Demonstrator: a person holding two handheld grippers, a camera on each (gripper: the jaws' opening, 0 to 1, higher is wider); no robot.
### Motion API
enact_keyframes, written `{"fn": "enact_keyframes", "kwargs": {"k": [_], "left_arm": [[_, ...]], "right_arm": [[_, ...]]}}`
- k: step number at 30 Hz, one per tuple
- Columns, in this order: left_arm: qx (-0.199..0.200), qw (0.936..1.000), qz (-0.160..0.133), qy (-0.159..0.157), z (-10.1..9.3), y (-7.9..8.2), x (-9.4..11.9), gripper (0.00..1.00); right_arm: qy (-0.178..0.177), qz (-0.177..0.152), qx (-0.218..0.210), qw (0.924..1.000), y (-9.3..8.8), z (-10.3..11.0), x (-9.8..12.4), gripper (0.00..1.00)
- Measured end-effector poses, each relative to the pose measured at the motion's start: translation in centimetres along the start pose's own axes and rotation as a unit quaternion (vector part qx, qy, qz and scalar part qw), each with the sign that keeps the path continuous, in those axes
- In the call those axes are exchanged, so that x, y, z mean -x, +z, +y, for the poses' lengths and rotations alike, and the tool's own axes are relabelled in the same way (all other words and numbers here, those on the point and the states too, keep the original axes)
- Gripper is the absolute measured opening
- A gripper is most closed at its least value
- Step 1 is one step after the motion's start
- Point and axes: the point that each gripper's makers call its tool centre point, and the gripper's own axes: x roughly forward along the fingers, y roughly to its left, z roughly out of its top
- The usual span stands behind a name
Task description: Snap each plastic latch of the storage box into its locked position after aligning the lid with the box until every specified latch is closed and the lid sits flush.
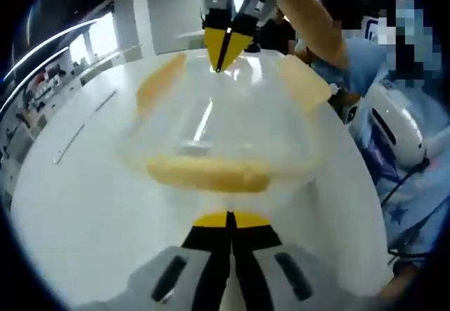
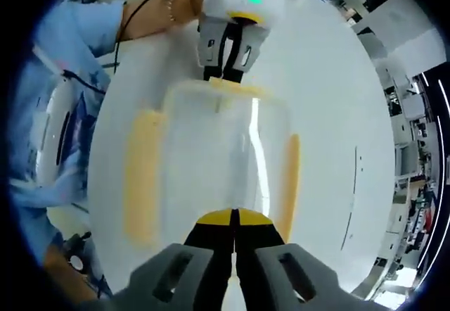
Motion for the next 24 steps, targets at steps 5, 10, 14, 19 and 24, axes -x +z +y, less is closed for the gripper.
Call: {"fn": "enact_keyframes", "kwargs": {"k": [5, 10, 14, 19, 24], "left_arm": [[0.037, 0.9974, -0.062, -0.004, 0.7, 0.6, 0.6, 0.0], [0.071, 0.9924, -0.091, 0.044, 3.3, 0.2, 3.3, 0.0], [0.123, 0.9812, -0.128, 0.076, 4.4, 0.6, 4.4, 0.0], [0.134, 0.9721, -0.159, 0.109, 5.3, 1.7, 5.6, 0.0], [0.113, 0.9693, -0.188, 0.111, 3.9, 5.1, 6.5, 0.0]], "right_arm": [[-0.003, 0.005, -0.002, 1.0, 0.5, 0.2, 0.3, 0.0], [-0.002, -0.017, -0.019, 0.9997, 1.1, 0.2, 0.7, 0.0], [-0.007, -0.014, -0.019, 0.9997, 1.6, 0.3, 0.8, 0.0], [-0.014, -0.007, -0.015, 0.9998, 1.7, 0.4, 1.1, 0.0], [-0.02, -0.015, -0.018, 0.9995, 1.3, 0.3, 1.4, 0.0]]}}
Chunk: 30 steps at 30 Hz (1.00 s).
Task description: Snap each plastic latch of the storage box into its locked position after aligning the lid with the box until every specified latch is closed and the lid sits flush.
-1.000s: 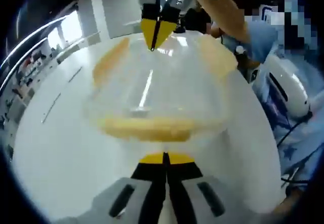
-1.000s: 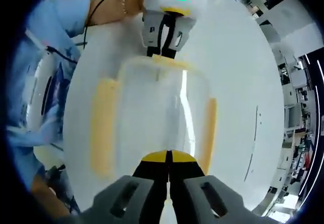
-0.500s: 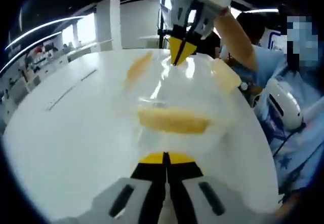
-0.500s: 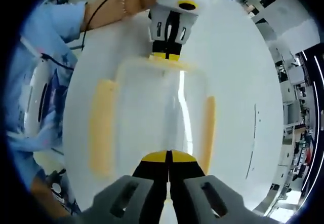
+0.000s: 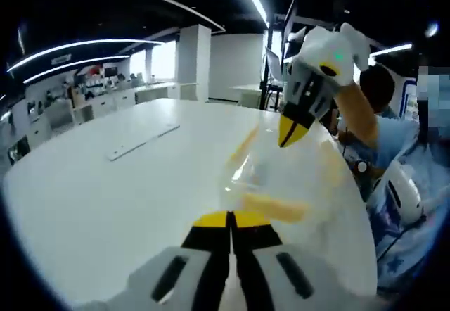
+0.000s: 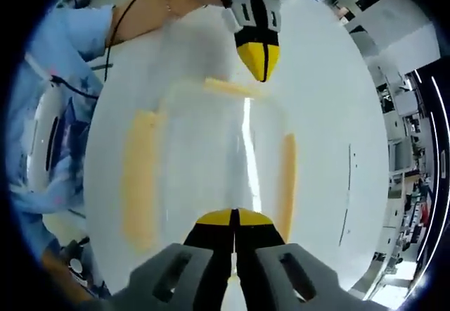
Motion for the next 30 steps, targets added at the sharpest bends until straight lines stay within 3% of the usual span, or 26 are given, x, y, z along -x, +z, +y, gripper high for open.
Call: {"fn": "enact_keyframes", "kwargs": {"k": [5, 9, 13, 16, 21, 26, 29, 30], "left_arm": [[-0.024, 0.9996, 0.003, -0.016, -1.7, 1.8, -1.1, 0.0], [-0.051, 0.998, 0.028, -0.026, -2.8, 2.9, -2.0, 0.0], [-0.069, 0.9947, 0.074, -0.02, -3.2, 3.6, -3.0, 0.0], [-0.071, 0.9909, 0.109, -0.033, -3.9, 3.9, -3.7, 0.0], [-0.103, 0.9775, 0.18, -0.038, -4.7, 3.2, -5.1, 0.0], [-0.113, 0.9581, 0.258, -0.054, -5.8, 2.2, -6.1, 0.0], [-0.127, 0.9417, 0.305, -0.062, -6.1, 1.2, -6.1, 0.0], [-0.125, 0.9411, 0.308, -0.062, -6.1, 1.6, -6.4, 0.0]], "right_arm": [[-0.002, -0.009, -0.004, 1.0, -0.1, 0.0, 0.1, 0.0], [-0.007, -0.011, -0.006, 0.9999, -0.1, 0.0, 0.2, 0.0], [-0.015, -0.041, -0.011, 0.999, -0.4, -0.2, 0.4, 0.0], [-0.028, -0.062, -0.007, 0.9977, -0.5, -0.2, 0.6, 0.0], [-0.053, -0.077, -0.004, 0.9957, -0.4, -0.4, 0.7, 0.0], [-0.068, -0.115, -0.028, 0.9906, -0.3, -0.4, 0.9, 0.0], [-0.073, -0.148, -0.018, 0.9861, 0.1, 0.1, 1.0, 0.0], [-0.077, -0.154, -0.018, 0.9849, 0.1, 0.3, 1.1, 0.0]]}}
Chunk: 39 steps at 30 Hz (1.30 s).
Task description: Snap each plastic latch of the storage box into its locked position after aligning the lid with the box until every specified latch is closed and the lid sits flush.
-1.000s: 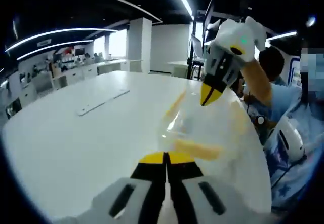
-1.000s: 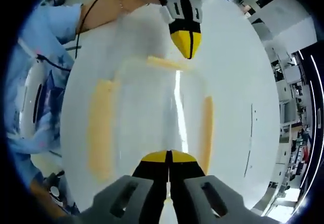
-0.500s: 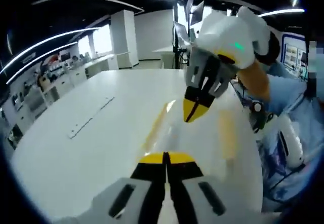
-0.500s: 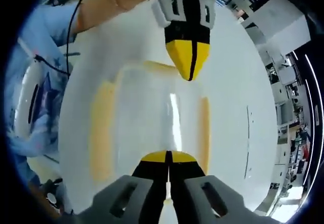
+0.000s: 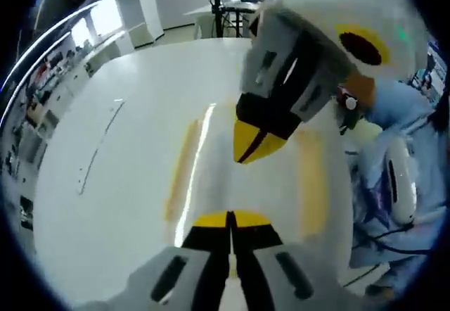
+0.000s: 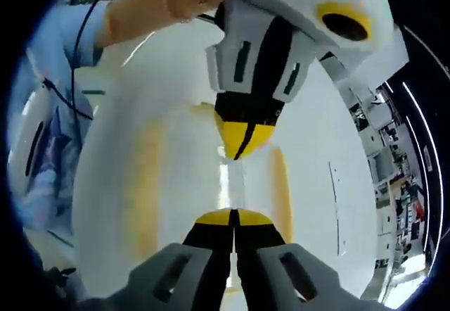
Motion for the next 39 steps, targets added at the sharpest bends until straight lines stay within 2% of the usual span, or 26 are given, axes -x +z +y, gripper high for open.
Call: {"fn": "enact_keyframes", "kwargs": {"k": [2, 5, 7, 12, 18, 27, 31, 39], "left_arm": [[-0.009, 0.9996, 0.027, -0.003, 0.0, -0.1, 0.0, 0.0], [-0.018, 0.998, 0.061, -0.007, 0.0, -0.2, -0.2, 0.0], [-0.008, 0.9962, 0.086, -0.007, 0.1, -0.1, -0.4, 0.0], [0.007, 0.9934, 0.114, -0.011, 0.3, -0.2, -0.5, 0.0], [0.0, 0.991, 0.134, -0.002, 0.1, -0.4, -0.5, 0.0], [0.02, 0.9908, 0.133, -0.004, 0.3, -0.5, -0.3, 0.0], [0.027, 0.9913, 0.128, -0.008, 0.2, -0.5, -0.3, 0.0], [0.038, 0.9915, 0.123, -0.013, 0.2, -0.4, -0.4, 0.0]], "right_arm": [[-0.005, -0.016, 0.0, 0.9999, 0.3, 0.6, 0.2, 0.0], [-0.015, -0.023, 0.006, 0.9996, 0.4, 1.1, 0.4, 0.0], [-0.022, -0.037, 0.012, 0.999, 0.5, 1.7, 0.6, 0.0], [-0.036, -0.08, 0.021, 0.9959, 1.3, 3.4, 1.1, 0.0], [-0.062, -0.098, 0.029, 0.9928, 1.8, 3.9, 1.3, 0.0], [-0.108, -0.105, 0.047, 0.9874, 2.0, 4.6, 1.8, 0.0], [-0.138, -0.109, 0.063, 0.9823, 2.3, 4.8, 2.0, 0.0], [-0.217, -0.117, 0.084, 0.9655, 2.3, 5.0, 2.2, 0.0]]}}
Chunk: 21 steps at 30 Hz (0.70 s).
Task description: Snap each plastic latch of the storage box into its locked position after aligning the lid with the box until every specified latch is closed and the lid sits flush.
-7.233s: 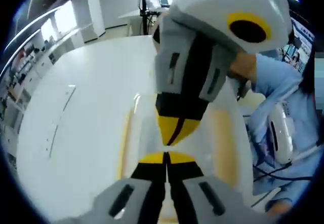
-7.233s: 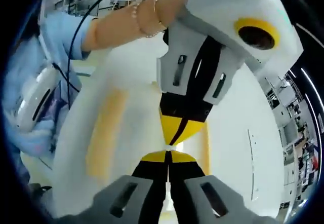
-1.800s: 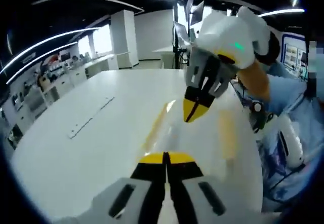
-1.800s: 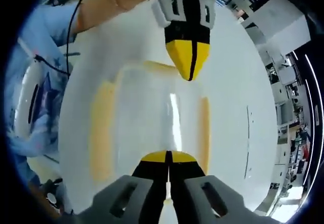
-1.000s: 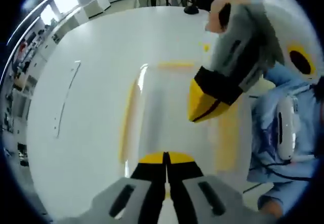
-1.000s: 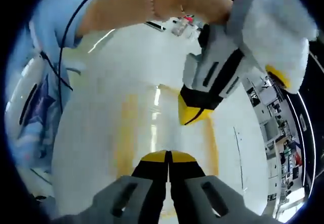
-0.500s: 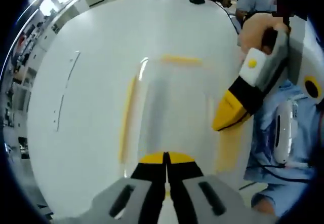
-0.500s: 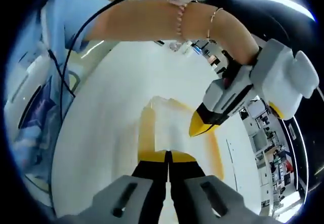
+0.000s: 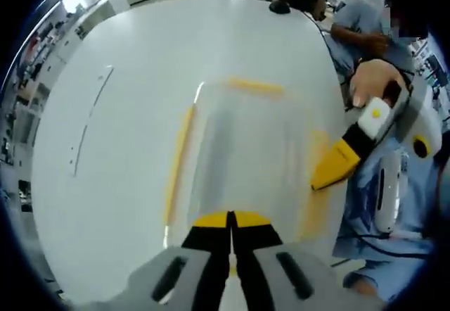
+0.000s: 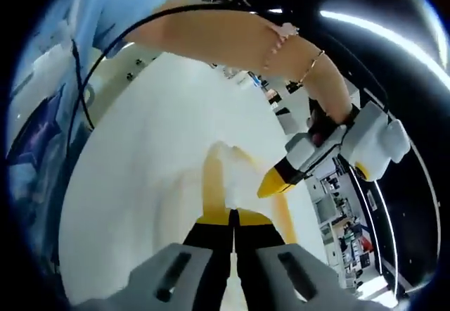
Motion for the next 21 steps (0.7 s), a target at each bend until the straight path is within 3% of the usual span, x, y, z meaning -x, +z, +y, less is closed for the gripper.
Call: {"fn": "enact_keyframes", "kwargs": {"k": [6, 11, 15, 21], "left_arm": [[0.002, 1.0, 0.004, 0.0, 0.2, 0.1, 0.0, 0.0], [0.0, 1.0, 0.009, 0.004, 0.3, 0.1, 0.0, 0.0], [0.002, 0.9999, 0.009, 0.006, 0.4, 0.1, 0.0, 0.0], [0.003, 0.9999, 0.012, 0.011, 0.6, 0.1, 0.0, 0.0]], "right_arm": [[-0.042, -0.011, 0.008, 0.999, 0.4, 0.4, 0.2, 0.0], [-0.108, -0.014, 0.011, 0.994, 0.3, 0.6, 0.3, 0.0], [-0.121, -0.025, -0.015, 0.9922, 0.3, 0.8, 0.5, 0.0], [-0.126, -0.016, -0.028, 0.9915, -0.1, 1.5, 0.4, 0.0]]}}
